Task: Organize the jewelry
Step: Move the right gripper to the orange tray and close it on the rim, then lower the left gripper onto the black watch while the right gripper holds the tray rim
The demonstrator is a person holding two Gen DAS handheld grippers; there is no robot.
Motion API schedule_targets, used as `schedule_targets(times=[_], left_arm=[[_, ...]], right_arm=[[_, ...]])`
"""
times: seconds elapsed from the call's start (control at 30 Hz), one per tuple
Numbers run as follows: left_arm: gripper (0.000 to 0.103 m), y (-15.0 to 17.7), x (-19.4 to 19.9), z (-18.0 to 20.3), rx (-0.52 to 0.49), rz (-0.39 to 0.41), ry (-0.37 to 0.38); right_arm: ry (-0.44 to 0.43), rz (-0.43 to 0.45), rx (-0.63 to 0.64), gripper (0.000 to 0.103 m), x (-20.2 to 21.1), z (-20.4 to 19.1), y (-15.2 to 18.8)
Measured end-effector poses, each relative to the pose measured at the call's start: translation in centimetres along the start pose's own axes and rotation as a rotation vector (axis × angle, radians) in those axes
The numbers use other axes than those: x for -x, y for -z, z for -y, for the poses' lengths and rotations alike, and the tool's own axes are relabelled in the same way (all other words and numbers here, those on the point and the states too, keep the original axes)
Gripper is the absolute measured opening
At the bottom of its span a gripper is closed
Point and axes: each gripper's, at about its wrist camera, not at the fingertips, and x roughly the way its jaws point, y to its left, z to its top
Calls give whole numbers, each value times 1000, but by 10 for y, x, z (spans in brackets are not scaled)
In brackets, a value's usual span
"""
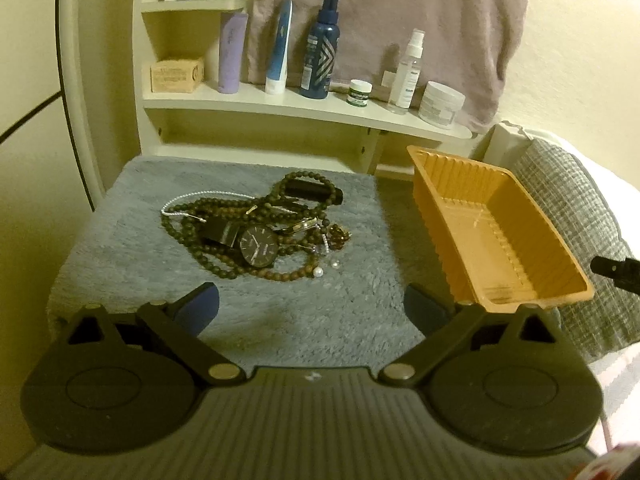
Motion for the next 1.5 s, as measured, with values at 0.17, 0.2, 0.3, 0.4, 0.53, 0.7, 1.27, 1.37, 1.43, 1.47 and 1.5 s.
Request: schedule_targets(times=[0.17, 0.2, 0.3, 0.4, 0.53, 0.7, 1.27, 1.37, 1.43, 1.47, 1.5], left_arm=[[97, -2, -18, 3, 13, -25, 8], [96, -3, -20, 3, 15, -28, 13], [96, -4, -28, 6, 22, -33, 32], [96, -4, -34, 11, 20, -43, 41], [95, -5, -41, 17, 12, -60, 45], [95, -3, -46, 21, 7, -77, 42], [95, -2, -50, 27, -6, -80, 50], [95, 0, -50, 24, -5, -78, 46], [94, 1, -50, 22, 0, -77, 48], [93, 2, -50, 21, 2, -76, 48], [91, 2, -50, 20, 3, -75, 49]], right_arm=[[-20, -27, -20, 53, -20, 13, 0], [-26, -33, -22, 51, -24, 14, -1], [-49, -51, -21, 37, -30, 13, 0], [-77, -69, -30, 32, -38, 9, 0], [-99, -99, -44, 25, -54, 7, 1], [-120, -122, -68, 17, -63, 10, 1], [-98, -147, -32, 14, -64, 5, -6], [-83, -145, -17, 14, -64, -2, -10], [-97, -157, -57, 13, -67, -1, -11], [-100, -165, -75, 13, -69, -1, -12], [-96, -167, -77, 13, -70, -1, -13]])
